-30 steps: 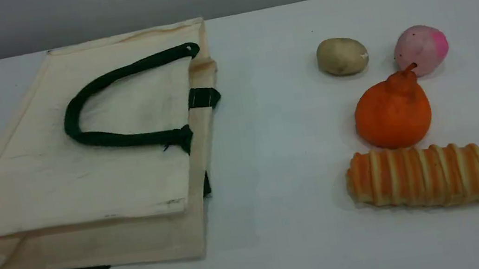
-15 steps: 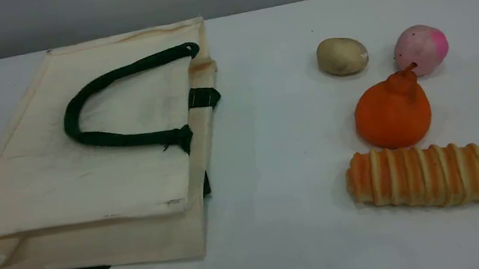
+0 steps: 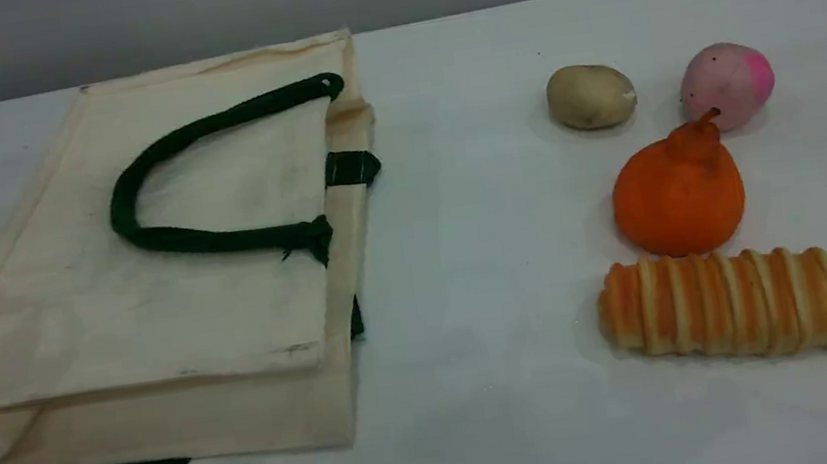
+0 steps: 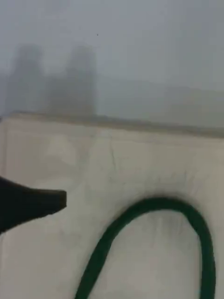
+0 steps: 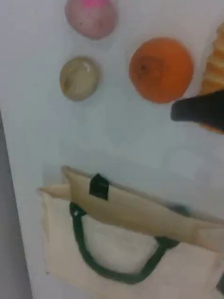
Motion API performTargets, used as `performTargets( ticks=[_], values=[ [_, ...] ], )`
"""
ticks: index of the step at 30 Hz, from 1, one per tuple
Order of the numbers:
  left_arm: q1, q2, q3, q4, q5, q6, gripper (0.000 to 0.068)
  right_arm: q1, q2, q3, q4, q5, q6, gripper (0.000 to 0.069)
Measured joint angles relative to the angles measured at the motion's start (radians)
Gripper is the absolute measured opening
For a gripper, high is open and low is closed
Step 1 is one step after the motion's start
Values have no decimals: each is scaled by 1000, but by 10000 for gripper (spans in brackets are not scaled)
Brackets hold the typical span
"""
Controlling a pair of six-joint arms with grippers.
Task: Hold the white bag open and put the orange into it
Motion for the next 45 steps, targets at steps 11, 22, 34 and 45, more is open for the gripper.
performTargets(
  ticks=[11, 22, 34, 45],
  values=[
    [0, 268, -4, -1, -146, -29, 414, 0, 151, -31, 223, 2, -147, 510],
    [0, 449, -10, -122, -234, 16, 414, 0, 273, -130, 229, 40, -163, 510],
    [-39, 514, -163, -186, -182, 82, 414, 62, 318, -131, 237, 4, -204, 511],
    [-70, 689, -313, -202, -143, 80, 414, 62, 318, -131, 234, -5, -207, 511]
  ],
)
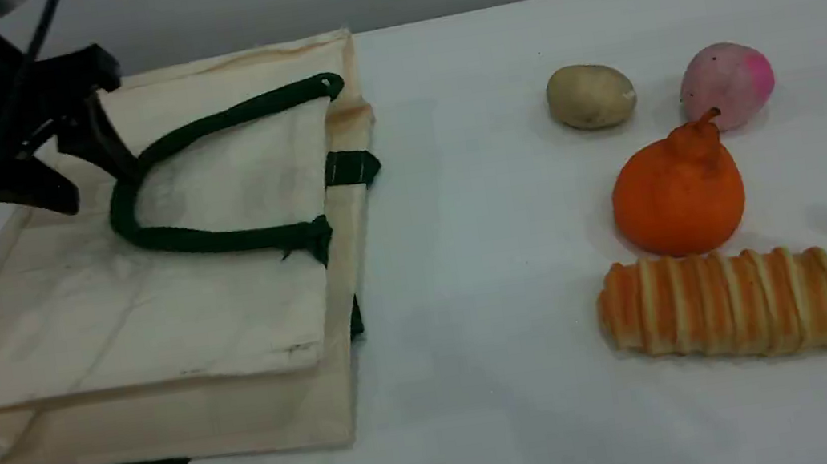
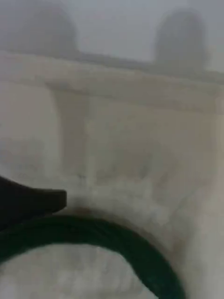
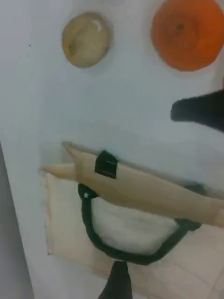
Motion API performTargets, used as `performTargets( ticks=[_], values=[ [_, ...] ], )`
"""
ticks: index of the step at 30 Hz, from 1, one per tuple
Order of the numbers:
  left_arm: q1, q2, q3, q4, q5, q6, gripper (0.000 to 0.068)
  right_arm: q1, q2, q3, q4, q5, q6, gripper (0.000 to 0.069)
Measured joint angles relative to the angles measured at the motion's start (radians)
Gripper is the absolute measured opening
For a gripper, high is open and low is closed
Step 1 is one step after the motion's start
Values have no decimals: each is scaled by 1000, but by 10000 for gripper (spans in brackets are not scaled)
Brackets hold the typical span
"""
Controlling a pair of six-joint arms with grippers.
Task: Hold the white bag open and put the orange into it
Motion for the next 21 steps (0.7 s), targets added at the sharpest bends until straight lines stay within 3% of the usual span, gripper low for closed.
performTargets(
  ticks=[21],
  values=[
    [-12, 115, -22, 19, -26, -26, 401, -1, 0, 0, 0, 0, -8, 511]
  ],
)
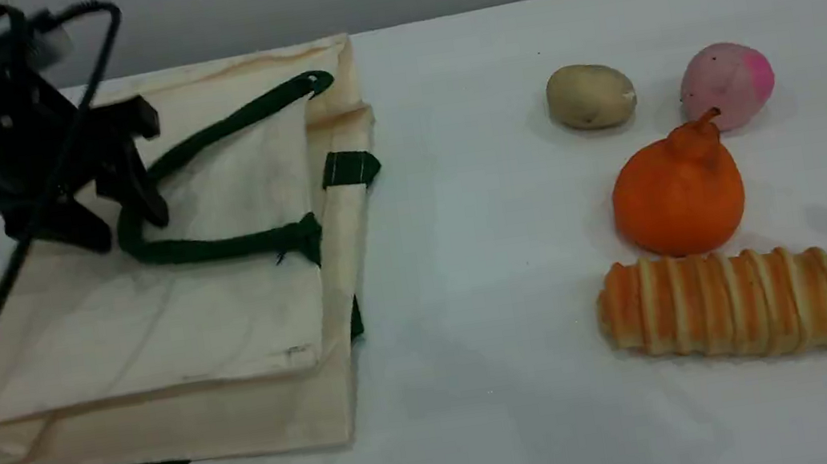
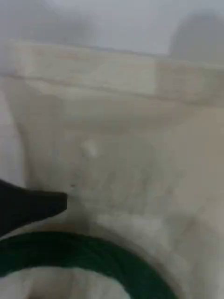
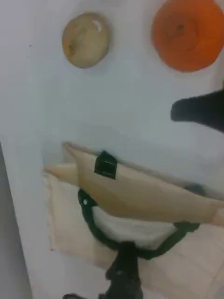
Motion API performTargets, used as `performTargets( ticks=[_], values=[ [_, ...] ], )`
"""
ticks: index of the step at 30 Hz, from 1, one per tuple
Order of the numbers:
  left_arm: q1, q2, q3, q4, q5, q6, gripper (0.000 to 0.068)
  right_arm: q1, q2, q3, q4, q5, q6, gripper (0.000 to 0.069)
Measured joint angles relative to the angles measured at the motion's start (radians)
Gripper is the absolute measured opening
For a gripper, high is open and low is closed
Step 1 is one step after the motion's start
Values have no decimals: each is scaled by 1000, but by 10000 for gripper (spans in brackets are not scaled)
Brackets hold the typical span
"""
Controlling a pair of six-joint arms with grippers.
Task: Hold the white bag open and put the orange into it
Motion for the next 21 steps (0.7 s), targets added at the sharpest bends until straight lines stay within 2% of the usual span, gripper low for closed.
performTargets(
  ticks=[4, 7, 14, 18, 21],
  values=[
    [0, 14, 0, -1, -8, 1, 395, 0, 0, 0, 0, 0, -4, 511],
    [0, 14, 0, 0, -8, 0, 353, 0, 0, 0, 0, 0, -7, 511],
    [0, 14, 0, 0, -1, -1, 83, 0, 0, 0, 0, 0, -7, 511],
    [0, 13, 1, -1, -22, -1, 76, 0, 0, 0, 0, 0, -7, 511],
    [0, 3, 1, -1, 2, 6, 76, 0, 0, 0, 0, 0, -7, 511]
  ],
)
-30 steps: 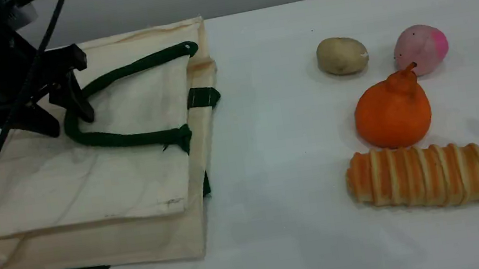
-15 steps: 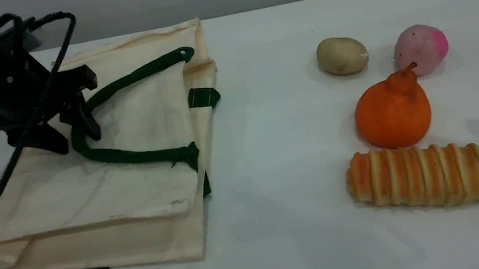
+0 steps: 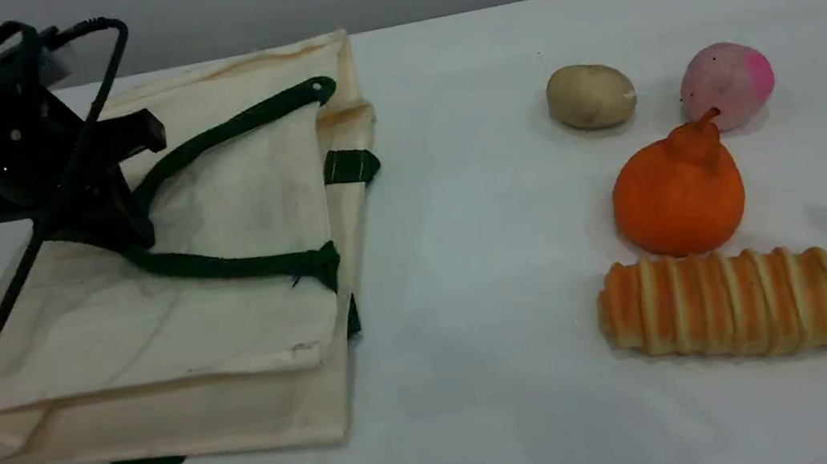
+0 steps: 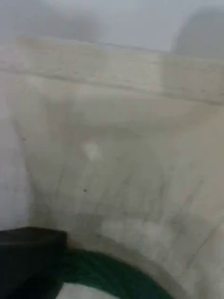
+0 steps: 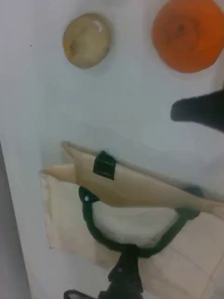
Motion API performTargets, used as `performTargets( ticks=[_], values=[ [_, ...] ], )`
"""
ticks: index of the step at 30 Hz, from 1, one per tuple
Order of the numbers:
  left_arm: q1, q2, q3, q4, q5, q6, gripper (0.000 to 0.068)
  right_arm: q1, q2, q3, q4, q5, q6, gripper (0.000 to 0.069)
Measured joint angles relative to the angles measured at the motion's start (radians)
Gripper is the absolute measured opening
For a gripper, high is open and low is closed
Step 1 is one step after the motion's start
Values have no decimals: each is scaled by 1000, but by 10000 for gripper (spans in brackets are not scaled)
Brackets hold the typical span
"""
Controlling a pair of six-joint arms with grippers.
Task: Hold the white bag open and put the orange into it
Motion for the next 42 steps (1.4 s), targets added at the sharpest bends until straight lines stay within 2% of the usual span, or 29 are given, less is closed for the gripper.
performTargets(
  ticks=[10, 16, 22, 26, 33, 42],
  values=[
    [0, -224, -1, 1, 183, 119, 76, 0, 1, 0, -1, 0, 0, 511],
    [0, -446, -72, 1, 327, 165, 76, 2, 53, 0, 31, -5, -1, 511],
    [-2, -602, -161, -18, 442, 165, 76, 109, 145, 0, 104, -60, -77, 511],
    [-46, -631, -170, -20, 488, 187, 76, 182, 214, 0, 148, -154, -88, 511],
    [-130, -635, -170, -3, 566, 205, 76, 199, 296, 0, 202, -213, -172, 511],
    [-130, -672, -224, 33, 618, 184, 76, 199, 349, 0, 288, -232, -270, 511]
  ],
)
